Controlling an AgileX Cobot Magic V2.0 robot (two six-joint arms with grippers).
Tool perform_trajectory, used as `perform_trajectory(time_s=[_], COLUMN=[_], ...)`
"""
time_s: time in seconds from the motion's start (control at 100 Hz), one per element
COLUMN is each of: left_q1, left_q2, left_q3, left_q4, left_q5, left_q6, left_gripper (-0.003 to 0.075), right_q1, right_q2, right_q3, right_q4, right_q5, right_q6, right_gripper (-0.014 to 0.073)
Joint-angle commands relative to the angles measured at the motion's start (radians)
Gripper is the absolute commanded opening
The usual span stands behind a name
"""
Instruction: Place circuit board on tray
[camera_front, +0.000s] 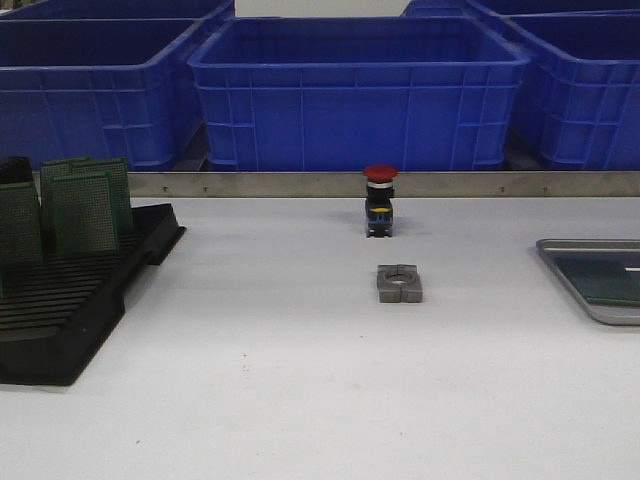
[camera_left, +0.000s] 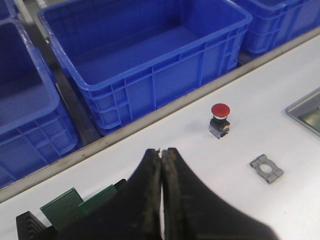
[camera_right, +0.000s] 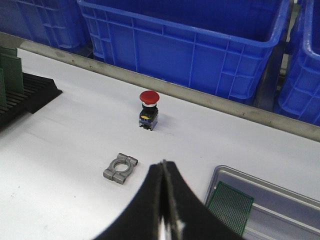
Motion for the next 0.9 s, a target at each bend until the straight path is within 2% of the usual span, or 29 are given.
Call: perform_trajectory(time_s=[0.0, 0.2, 0.29, 0.59, 0.89], left_q1=[-0.021, -0.034, -0.034, -0.034, -0.034], left_q2=[-0.108, -0.329, -0.426, -0.704, -0.78], left_q3=[0.083, 0.321, 0.414, 0.631, 0.667], left_q4=[-0.127, -0.323, -0.362, -0.364, -0.364], left_q5=[-0.143, -0.209, -0.226, -0.228, -0.226], left_q6=[0.073, 0.273, 0.322, 0.326, 0.326], left_gripper=[-0.002, -0.002, -0.002, -0.002, -0.002], right_q1=[0.002, 0.002, 0.002, 0.002, 0.002], right_q2=[-0.109, -0.342, -0.428, -0.545, -0.545], right_q3=[0.029, 0.113, 0.134, 0.147, 0.147], right_q4=[0.024, 0.024, 0.024, 0.024, 0.024], right_q5=[-0.059, -0.04, -0.004, 0.101, 0.138], right_q6=[-0.011, -0.011, -0.011, -0.011, -0.011], right_gripper=[-0.0061, -0.0061, -0.0061, -0.0061, -0.0061])
